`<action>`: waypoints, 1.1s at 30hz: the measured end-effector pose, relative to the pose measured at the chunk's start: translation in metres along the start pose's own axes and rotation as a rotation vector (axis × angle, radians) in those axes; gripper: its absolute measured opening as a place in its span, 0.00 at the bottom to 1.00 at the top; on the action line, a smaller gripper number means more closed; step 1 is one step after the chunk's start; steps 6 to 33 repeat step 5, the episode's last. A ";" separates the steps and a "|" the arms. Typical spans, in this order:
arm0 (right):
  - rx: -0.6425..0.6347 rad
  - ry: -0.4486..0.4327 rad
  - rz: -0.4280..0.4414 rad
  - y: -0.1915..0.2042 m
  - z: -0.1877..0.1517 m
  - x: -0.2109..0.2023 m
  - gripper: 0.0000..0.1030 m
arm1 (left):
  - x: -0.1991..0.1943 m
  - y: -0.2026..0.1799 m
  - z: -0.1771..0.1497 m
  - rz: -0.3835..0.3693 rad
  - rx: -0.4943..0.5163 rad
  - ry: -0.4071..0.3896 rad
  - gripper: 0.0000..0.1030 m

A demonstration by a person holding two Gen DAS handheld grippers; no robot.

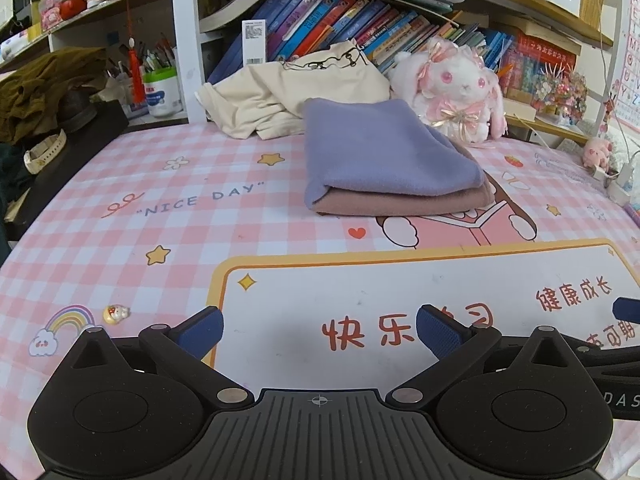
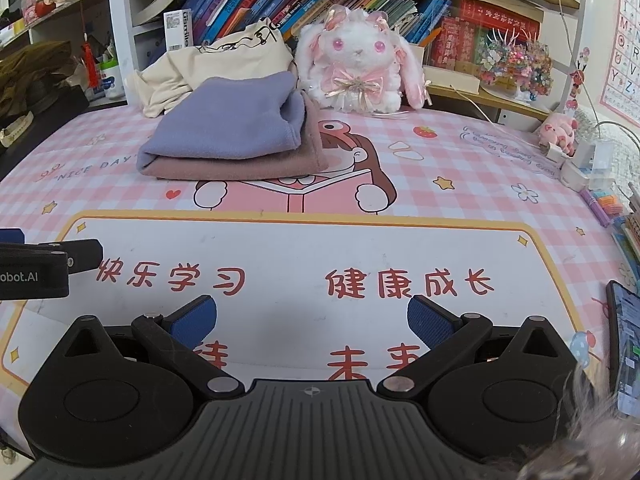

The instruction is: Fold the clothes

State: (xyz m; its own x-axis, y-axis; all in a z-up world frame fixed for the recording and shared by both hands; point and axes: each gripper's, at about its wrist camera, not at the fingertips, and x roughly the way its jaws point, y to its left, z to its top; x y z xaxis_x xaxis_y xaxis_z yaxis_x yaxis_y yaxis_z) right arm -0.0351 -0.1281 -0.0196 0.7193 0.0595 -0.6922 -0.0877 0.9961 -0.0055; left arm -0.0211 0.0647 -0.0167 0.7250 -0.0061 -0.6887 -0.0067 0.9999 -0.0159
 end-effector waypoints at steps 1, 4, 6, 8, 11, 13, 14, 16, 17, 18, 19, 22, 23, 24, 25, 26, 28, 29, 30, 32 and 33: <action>-0.001 0.002 0.000 0.000 0.000 0.000 1.00 | 0.001 0.000 0.000 0.003 0.000 0.006 1.00; -0.001 0.007 0.000 0.001 0.000 0.001 1.00 | 0.004 0.000 0.000 0.006 -0.003 0.018 1.00; -0.001 0.009 0.000 0.001 0.000 0.002 1.00 | 0.004 0.000 0.000 0.006 -0.004 0.021 1.00; -0.001 0.009 0.000 0.001 0.000 0.002 1.00 | 0.004 0.000 0.000 0.006 -0.004 0.021 1.00; -0.001 0.009 0.000 0.001 0.000 0.002 1.00 | 0.004 0.000 0.000 0.006 -0.004 0.021 1.00; -0.001 0.009 0.000 0.001 0.000 0.002 1.00 | 0.004 0.000 0.000 0.006 -0.004 0.021 1.00; -0.001 0.009 0.000 0.001 0.000 0.002 1.00 | 0.004 0.000 0.000 0.006 -0.004 0.021 1.00; -0.001 0.009 0.000 0.001 0.000 0.002 1.00 | 0.004 0.000 0.000 0.006 -0.004 0.021 1.00; -0.001 0.009 0.000 0.001 0.000 0.002 1.00 | 0.004 0.000 0.000 0.006 -0.004 0.021 1.00; -0.001 0.009 0.000 0.001 0.000 0.002 1.00 | 0.004 0.000 0.000 0.006 -0.004 0.021 1.00; -0.001 0.009 0.000 0.001 0.000 0.002 1.00 | 0.004 0.000 0.000 0.006 -0.004 0.021 1.00; -0.001 0.009 0.000 0.001 0.000 0.002 1.00 | 0.004 0.000 0.000 0.006 -0.004 0.021 1.00; -0.001 0.009 0.000 0.001 0.000 0.002 1.00 | 0.004 0.000 0.000 0.006 -0.004 0.021 1.00; -0.001 0.009 0.000 0.001 0.000 0.002 1.00 | 0.004 0.000 0.000 0.006 -0.004 0.021 1.00; -0.001 0.009 0.000 0.001 0.000 0.002 1.00 | 0.004 0.000 0.000 0.006 -0.004 0.021 1.00; -0.001 0.009 0.000 0.001 0.000 0.002 1.00 | 0.004 0.000 0.000 0.006 -0.004 0.021 1.00; -0.001 0.009 0.000 0.001 0.000 0.002 1.00 | 0.004 0.000 0.000 0.006 -0.004 0.021 1.00; -0.001 0.009 0.000 0.001 0.000 0.002 1.00 | 0.004 0.000 0.000 0.006 -0.004 0.021 1.00; -0.001 0.009 0.000 0.001 0.000 0.002 1.00 | 0.004 0.000 0.000 0.006 -0.004 0.021 1.00; -0.001 0.009 0.000 0.001 0.000 0.002 1.00 | 0.004 0.000 0.000 0.006 -0.004 0.021 1.00; -0.001 0.009 0.000 0.001 0.000 0.002 1.00 | 0.004 0.000 0.000 0.006 -0.004 0.021 1.00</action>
